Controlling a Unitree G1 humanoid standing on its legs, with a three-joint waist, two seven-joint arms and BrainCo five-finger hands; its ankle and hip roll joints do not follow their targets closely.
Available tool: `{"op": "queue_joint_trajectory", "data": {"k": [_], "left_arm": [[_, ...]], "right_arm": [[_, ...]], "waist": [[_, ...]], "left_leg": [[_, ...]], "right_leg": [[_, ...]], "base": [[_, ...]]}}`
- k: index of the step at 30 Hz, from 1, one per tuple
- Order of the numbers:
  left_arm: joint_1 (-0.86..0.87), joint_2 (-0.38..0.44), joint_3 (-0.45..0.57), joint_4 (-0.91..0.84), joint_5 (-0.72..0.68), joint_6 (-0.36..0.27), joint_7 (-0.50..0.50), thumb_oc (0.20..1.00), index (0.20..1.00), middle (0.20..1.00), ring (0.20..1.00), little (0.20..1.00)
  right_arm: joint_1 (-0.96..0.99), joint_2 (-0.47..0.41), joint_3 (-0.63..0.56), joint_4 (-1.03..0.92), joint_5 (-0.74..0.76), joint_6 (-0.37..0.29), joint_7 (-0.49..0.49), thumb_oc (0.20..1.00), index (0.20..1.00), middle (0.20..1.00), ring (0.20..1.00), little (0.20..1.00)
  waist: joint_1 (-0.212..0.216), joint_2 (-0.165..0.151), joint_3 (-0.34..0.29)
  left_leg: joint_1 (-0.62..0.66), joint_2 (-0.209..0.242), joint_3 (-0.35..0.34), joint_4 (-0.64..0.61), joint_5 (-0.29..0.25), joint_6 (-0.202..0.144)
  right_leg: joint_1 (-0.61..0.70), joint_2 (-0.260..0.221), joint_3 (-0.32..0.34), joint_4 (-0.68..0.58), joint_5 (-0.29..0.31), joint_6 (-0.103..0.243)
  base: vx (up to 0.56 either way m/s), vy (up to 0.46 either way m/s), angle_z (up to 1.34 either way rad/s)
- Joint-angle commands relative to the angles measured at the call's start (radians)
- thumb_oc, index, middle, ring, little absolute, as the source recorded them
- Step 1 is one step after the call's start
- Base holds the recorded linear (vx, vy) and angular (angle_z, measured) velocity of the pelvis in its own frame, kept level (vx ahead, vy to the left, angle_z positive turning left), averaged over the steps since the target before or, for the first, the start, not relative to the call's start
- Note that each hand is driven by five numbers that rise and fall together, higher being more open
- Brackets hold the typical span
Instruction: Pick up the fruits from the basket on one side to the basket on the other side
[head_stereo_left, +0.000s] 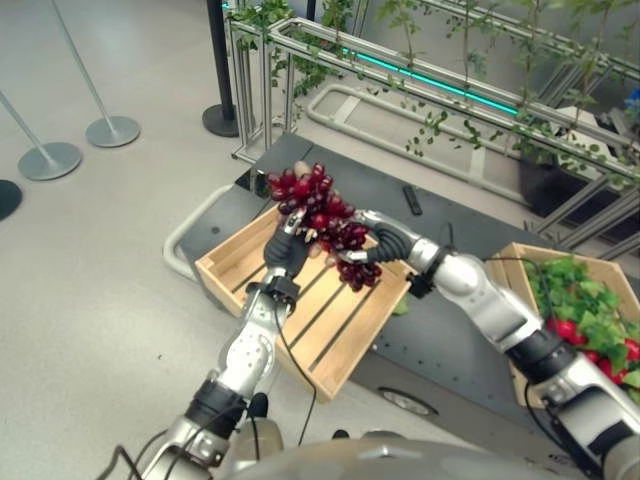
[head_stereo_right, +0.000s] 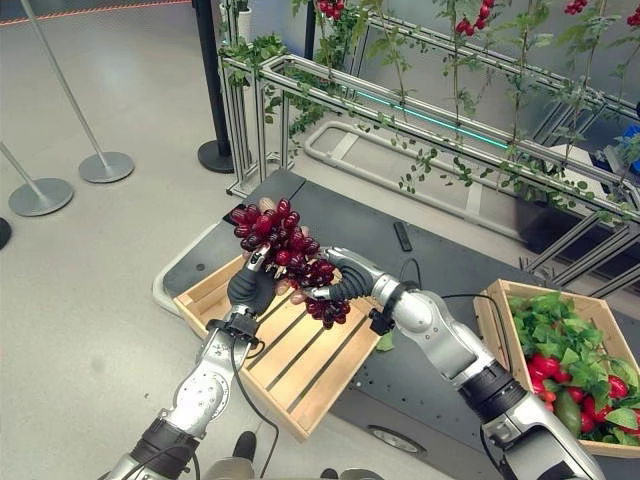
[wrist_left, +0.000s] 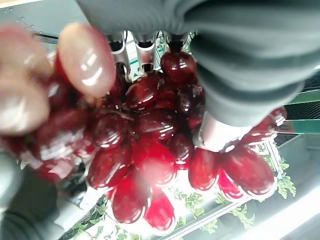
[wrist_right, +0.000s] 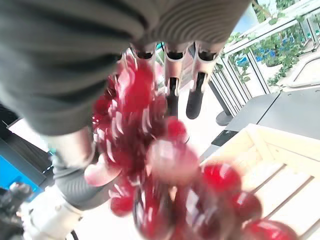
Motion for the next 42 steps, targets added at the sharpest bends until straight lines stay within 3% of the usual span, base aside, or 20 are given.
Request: {"op": "queue_joint_trajectory", "data": {"k": [1,8,26,42], "left_arm": [[-0.119,-0.066,-0.099,-0.138,0.012,0.001,-0.076,0.2,0.2,0.2,0.2,0.2],[-0.103,-0.064,-0.092,-0.139,0.012,-0.004,-0.071,0.2,0.2,0.2,0.2,0.2],[-0.05,-0.039,0.113,-0.075,-0.015,-0.022,-0.079,0.2,0.2,0.2,0.2,0.2],[0.046,-0.051,0.255,-0.113,-0.055,-0.049,-0.097,0.2,0.2,0.2,0.2,0.2]], "right_arm": [[-0.025,0.03,0.035,-0.039,0.015,-0.015,-0.021,1.0,1.0,1.0,1.0,1.0],[-0.011,0.02,0.004,-0.035,0.014,-0.02,-0.051,1.0,1.0,1.0,1.0,1.0],[0.08,0.006,-0.074,-0.001,0.028,-0.02,-0.042,1.0,1.0,1.0,1.0,1.0],[0.258,0.003,-0.357,0.052,0.053,-0.033,-0.165,1.0,1.0,1.0,1.0,1.0]], "waist": [[0.001,0.002,-0.014],[0.002,0.003,-0.013],[-0.001,0.014,-0.015],[0.003,0.008,-0.017]], "left_leg": [[0.054,0.003,0.024,0.046,-0.126,0.035],[0.054,0.002,0.024,0.047,-0.127,0.036],[0.058,0.0,0.026,0.043,-0.129,0.038],[0.057,-0.008,0.001,0.033,-0.12,0.04]], "right_leg": [[-0.035,-0.022,0.014,0.07,0.002,0.075],[-0.035,-0.023,0.014,0.072,0.002,0.077],[-0.041,-0.023,0.021,0.075,0.001,0.079],[-0.037,-0.024,0.012,0.067,-0.001,0.078]], "base": [[0.0,0.0,0.0],[0.0,0.0,0.0],[0.0,0.001,0.0],[0.0,0.0,0.0]]}}
